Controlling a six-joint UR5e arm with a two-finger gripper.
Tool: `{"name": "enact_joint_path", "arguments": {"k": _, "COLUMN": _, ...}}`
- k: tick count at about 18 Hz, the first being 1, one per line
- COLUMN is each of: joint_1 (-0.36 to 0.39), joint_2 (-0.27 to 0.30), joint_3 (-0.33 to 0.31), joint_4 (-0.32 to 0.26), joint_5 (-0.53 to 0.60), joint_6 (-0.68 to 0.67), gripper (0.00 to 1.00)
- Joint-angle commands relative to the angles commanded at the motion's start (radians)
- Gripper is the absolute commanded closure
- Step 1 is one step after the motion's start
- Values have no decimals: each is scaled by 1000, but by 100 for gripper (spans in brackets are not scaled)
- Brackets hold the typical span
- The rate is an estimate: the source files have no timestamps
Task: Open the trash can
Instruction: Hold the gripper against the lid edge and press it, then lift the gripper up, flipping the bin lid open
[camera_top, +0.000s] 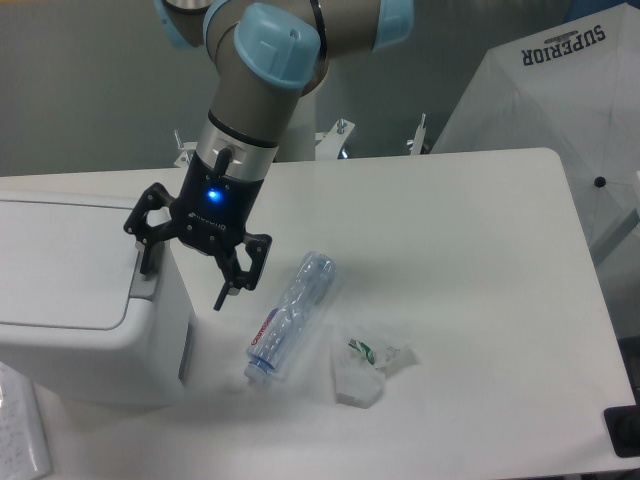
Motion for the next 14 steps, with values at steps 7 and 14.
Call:
{"name": "enact_joint_path", "arguments": {"k": 7, "joint_1": 0, "joint_2": -5, "joint_3": 15, "joint_4": 0, "joint_5": 3, "joint_6": 3, "gripper": 0}}
{"name": "enact_joint_path", "arguments": {"k": 14, "joint_1": 0, "joint_2": -9, "joint_3": 14, "joint_4": 0, "joint_5": 17, "joint_6": 3, "gripper": 0}}
